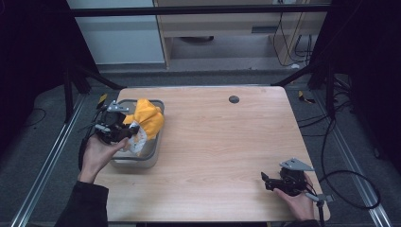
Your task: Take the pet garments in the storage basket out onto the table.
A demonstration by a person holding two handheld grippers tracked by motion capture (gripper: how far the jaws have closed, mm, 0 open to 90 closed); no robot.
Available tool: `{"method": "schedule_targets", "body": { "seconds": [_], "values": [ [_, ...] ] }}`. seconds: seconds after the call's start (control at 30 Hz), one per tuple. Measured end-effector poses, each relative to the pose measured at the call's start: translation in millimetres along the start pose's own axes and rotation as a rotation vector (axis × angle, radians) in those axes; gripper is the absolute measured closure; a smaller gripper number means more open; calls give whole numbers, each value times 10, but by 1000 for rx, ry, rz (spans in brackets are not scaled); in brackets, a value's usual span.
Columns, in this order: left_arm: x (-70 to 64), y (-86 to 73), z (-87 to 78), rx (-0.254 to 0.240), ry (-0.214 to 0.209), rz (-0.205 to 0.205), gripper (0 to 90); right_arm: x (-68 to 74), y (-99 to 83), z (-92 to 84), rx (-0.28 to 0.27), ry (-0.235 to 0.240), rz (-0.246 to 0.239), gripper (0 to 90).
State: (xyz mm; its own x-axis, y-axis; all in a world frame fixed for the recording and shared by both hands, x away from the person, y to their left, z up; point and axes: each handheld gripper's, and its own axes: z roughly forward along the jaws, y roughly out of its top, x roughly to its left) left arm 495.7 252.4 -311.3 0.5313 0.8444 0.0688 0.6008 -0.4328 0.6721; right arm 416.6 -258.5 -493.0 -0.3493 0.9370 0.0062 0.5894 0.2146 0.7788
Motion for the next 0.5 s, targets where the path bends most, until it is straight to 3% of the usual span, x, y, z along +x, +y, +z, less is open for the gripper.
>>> {"method": "schedule_targets", "body": {
  "seconds": [0.5],
  "values": [
    [-241,87,-68,-12,-47,63,783,-4,-1,0,-3,-2,-5,92]
  ]
}}
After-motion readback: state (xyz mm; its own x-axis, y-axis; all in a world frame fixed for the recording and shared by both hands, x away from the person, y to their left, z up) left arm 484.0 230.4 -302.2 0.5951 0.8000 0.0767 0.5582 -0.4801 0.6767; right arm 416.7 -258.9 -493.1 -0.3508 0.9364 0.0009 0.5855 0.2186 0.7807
